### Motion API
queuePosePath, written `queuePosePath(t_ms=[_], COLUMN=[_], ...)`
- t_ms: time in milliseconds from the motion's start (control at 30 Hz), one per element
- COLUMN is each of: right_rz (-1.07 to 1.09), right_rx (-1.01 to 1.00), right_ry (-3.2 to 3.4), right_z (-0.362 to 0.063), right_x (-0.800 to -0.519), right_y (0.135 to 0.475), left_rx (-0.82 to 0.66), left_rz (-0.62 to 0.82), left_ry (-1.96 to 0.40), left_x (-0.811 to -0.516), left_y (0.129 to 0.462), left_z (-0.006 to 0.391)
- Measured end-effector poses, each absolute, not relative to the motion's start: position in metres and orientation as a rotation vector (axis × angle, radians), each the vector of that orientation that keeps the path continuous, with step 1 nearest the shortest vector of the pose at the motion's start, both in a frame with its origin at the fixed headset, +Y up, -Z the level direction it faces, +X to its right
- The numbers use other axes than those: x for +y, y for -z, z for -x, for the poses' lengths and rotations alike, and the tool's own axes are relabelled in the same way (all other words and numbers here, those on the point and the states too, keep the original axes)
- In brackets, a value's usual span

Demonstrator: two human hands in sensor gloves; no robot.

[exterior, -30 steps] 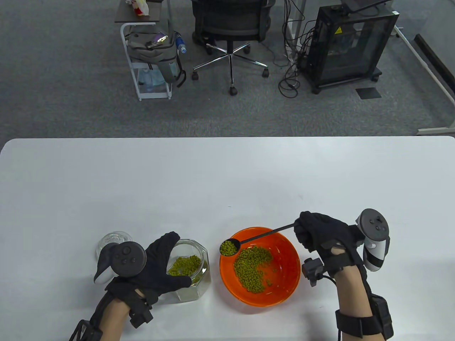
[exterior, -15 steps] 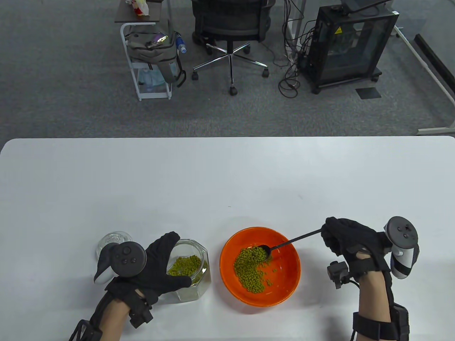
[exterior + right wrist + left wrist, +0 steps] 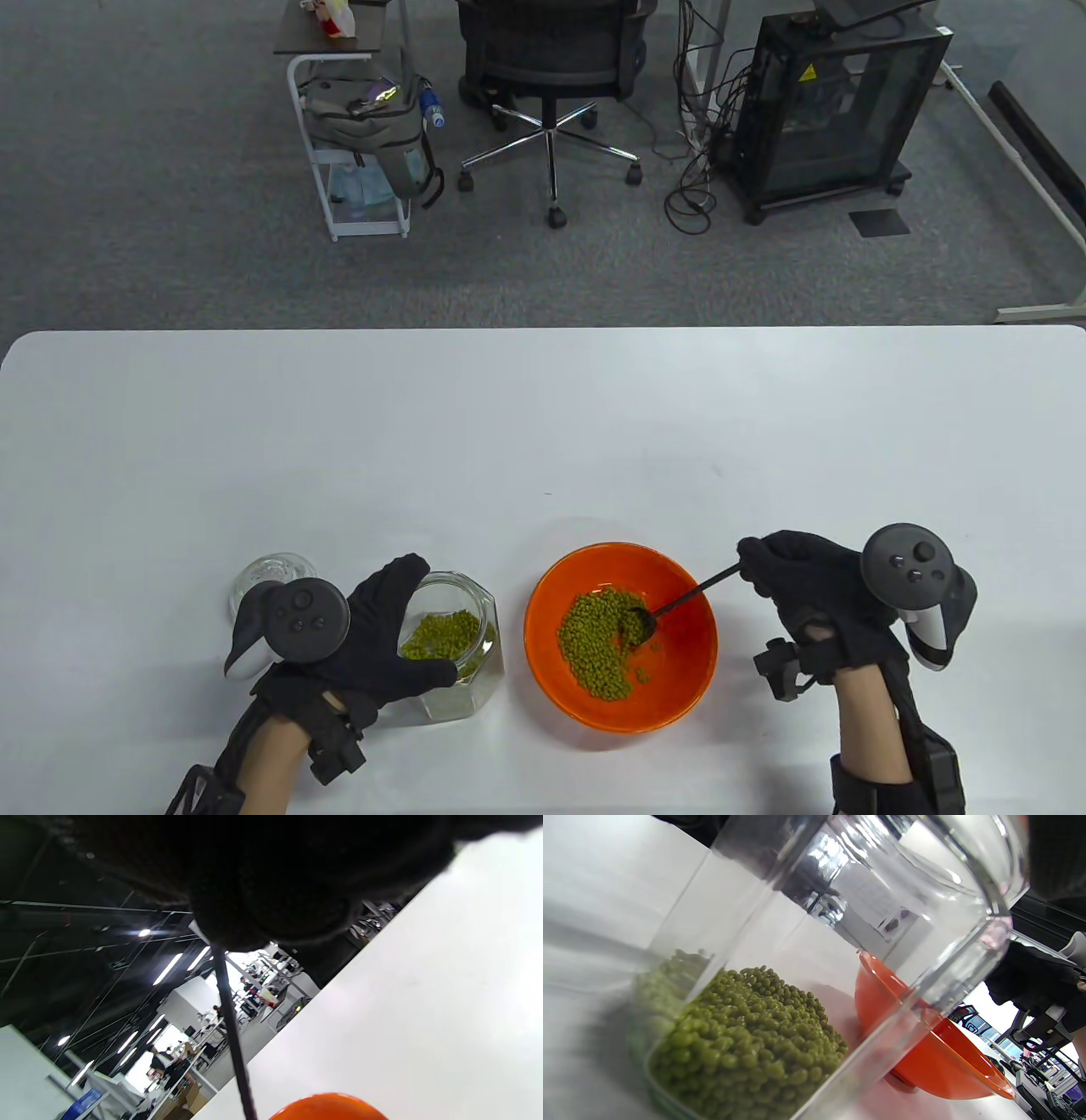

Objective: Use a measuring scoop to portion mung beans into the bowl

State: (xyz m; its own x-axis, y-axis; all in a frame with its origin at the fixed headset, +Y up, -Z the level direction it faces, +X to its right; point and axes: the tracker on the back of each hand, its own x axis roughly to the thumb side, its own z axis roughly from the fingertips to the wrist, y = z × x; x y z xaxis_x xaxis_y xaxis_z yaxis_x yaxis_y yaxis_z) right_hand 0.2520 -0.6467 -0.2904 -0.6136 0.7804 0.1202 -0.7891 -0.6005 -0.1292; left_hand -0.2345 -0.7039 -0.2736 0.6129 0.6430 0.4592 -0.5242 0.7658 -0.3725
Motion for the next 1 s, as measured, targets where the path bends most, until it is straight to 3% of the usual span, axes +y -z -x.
queuePosePath(t_ms=[400, 633, 833, 1000], right_rz=[-0.613, -0.820, -0.881, -0.786], right_rx=[-0.549, -0.691, -0.801, -0.838], right_ry=[-2.433, -2.544, -2.567, -2.450], right_z=[-0.196, -0.173, -0.169, -0.188], right_x=[-0.608, -0.597, -0.598, -0.596], right_y=[0.251, 0.228, 0.225, 0.228], left_rx=[-0.610, -0.610, -0.610, -0.610], left_rz=[0.209, 0.209, 0.210, 0.208], left_ry=[-0.676, -0.674, -0.674, -0.672], left_x=[-0.704, -0.704, -0.704, -0.704], left_y=[0.274, 0.274, 0.274, 0.274], left_z=[0.235, 0.235, 0.235, 0.235])
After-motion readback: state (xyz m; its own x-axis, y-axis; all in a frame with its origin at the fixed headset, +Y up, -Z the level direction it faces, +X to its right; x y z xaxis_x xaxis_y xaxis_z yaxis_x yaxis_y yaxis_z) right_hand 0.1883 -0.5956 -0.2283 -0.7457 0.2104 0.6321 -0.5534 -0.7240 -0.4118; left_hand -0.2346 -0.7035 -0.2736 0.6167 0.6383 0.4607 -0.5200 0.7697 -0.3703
